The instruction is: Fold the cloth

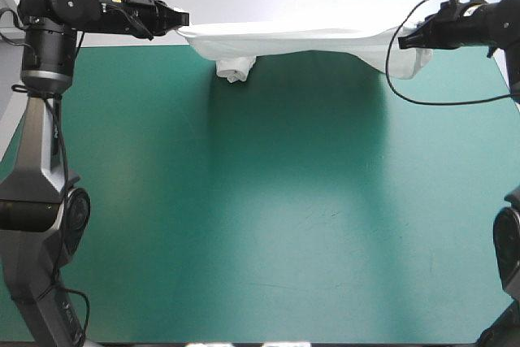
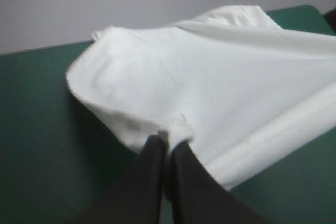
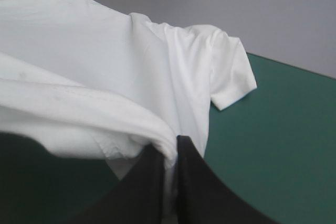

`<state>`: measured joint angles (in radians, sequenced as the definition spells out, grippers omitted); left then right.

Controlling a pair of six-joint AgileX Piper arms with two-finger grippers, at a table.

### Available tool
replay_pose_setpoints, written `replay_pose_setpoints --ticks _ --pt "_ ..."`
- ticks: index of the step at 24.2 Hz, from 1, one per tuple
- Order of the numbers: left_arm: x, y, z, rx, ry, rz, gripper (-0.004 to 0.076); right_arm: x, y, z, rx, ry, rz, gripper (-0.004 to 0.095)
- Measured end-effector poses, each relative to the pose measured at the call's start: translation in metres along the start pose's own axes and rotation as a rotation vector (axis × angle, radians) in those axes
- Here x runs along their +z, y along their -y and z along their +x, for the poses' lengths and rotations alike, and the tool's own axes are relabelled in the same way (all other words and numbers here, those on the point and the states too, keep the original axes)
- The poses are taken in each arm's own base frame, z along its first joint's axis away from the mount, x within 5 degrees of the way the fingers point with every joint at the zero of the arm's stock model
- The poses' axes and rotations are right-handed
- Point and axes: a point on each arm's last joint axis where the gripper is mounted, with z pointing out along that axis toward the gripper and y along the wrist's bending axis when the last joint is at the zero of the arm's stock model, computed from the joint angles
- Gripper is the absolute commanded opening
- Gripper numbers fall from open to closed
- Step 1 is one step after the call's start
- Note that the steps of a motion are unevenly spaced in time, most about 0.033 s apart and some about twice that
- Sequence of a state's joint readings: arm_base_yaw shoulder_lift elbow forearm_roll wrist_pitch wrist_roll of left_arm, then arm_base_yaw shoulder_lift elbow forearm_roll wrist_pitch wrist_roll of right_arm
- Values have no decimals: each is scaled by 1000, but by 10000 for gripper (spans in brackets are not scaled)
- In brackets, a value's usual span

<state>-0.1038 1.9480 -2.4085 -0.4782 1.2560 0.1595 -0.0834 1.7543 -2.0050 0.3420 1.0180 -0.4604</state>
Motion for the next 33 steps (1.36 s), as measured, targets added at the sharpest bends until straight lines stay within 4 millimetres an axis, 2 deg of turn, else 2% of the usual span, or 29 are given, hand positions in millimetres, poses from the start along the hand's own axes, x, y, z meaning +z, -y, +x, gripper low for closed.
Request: replay_pose_setpoints --ticks 4,9,14,15,16,17,18,19,20,22,23,27,30,33 --pt "-10 20 27 -15 -93 88 -9 -11 -8 31 9 -87 -14 -17" --pt "-2 33 82 -31 -283 113 -9 -13 -34 84 -18 -253 -57 -17" --pt "6 34 152 -45 -486 121 -9 -21 -66 129 -99 -377 -90 -17" --pt "4 32 178 -49 -551 115 -9 -24 -78 148 -122 -429 -102 -17" --pt "2 31 191 -53 -582 104 -9 -25 -84 155 -132 -448 -110 -17" --pt "-3 29 215 -51 -637 79 -9 -29 -95 174 -152 -491 -123 -17" --pt "-7 28 228 -48 -666 64 -9 -30 -99 183 -154 -513 -131 -17" --pt "-15 26 252 -47 -718 44 -9 -35 -109 199 -164 -541 -152 -17" --pt "-19 26 263 -46 -741 35 -9 -37 -113 206 -169 -557 -163 -17" --pt "-24 26 279 -45 -772 24 -9 -41 -119 220 -177 -587 -182 -17" --pt "-29 25 291 -44 -796 11 -9 -45 -124 234 -172 -627 -194 -18" --pt "-37 24 306 -37 -819 -22 -9 -59 -135 266 -173 -699 -227 -17" --pt "-37 23 317 -50 -848 -26 -9 -69 -138 280 -162 -718 -238 -17" --pt "-37 22 321 -59 -864 -25 -9 -71 -138 284 -156 -713 -234 -16"
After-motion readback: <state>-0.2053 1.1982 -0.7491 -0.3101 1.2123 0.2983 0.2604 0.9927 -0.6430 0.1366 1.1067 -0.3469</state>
